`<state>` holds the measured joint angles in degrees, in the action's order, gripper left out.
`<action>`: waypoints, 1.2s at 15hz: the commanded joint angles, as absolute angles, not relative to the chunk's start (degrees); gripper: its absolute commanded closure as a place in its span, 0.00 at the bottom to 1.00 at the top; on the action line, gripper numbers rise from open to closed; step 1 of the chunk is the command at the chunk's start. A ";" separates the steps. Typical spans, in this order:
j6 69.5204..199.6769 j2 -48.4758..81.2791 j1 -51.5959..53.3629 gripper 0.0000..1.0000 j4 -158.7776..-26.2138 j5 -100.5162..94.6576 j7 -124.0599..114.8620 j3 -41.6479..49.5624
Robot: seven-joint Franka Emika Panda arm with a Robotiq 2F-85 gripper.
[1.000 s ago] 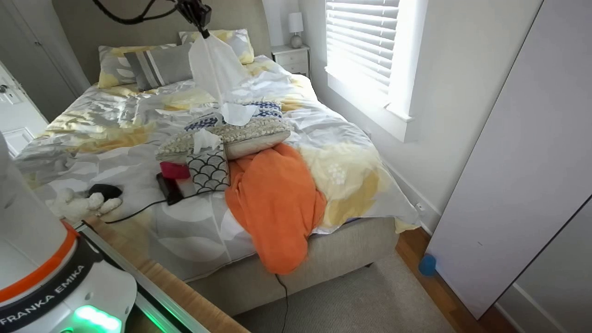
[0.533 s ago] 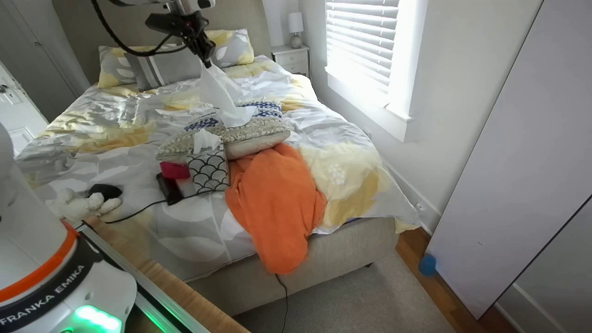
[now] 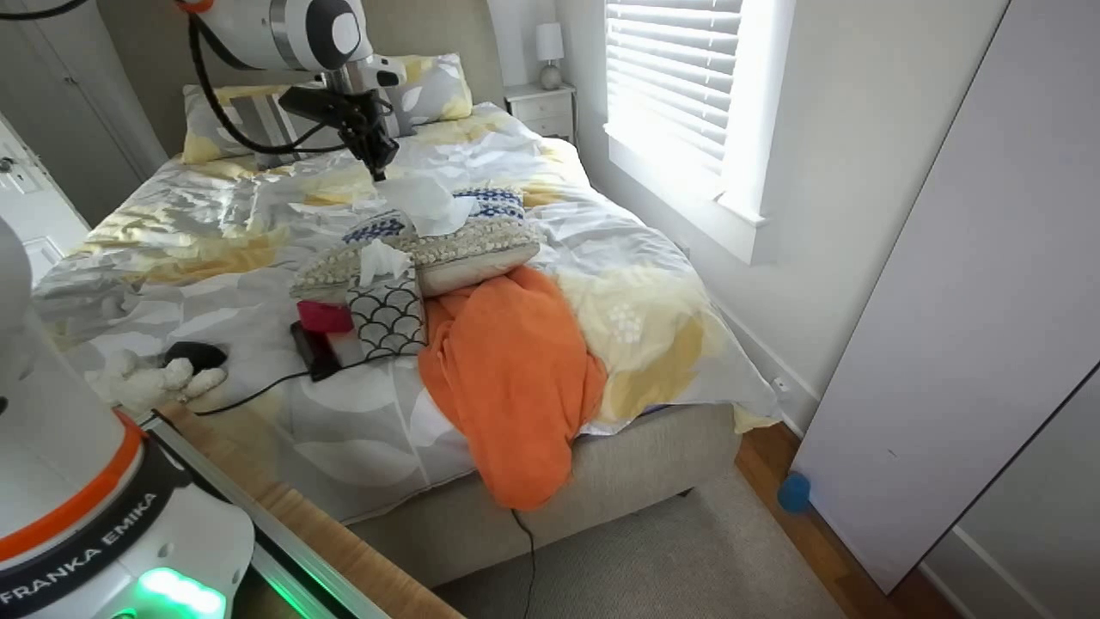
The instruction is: Take a tissue out of the tissue box and put it on the pillow
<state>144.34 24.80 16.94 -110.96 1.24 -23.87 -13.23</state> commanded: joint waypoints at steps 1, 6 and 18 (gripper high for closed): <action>143.02 27.82 17.79 1.00 -109.98 5.25 -19.93 -13.97; 135.66 23.95 17.65 0.53 -110.56 6.61 -16.98 -14.14; 121.74 2.84 15.09 0.00 -116.70 4.36 -14.59 -12.13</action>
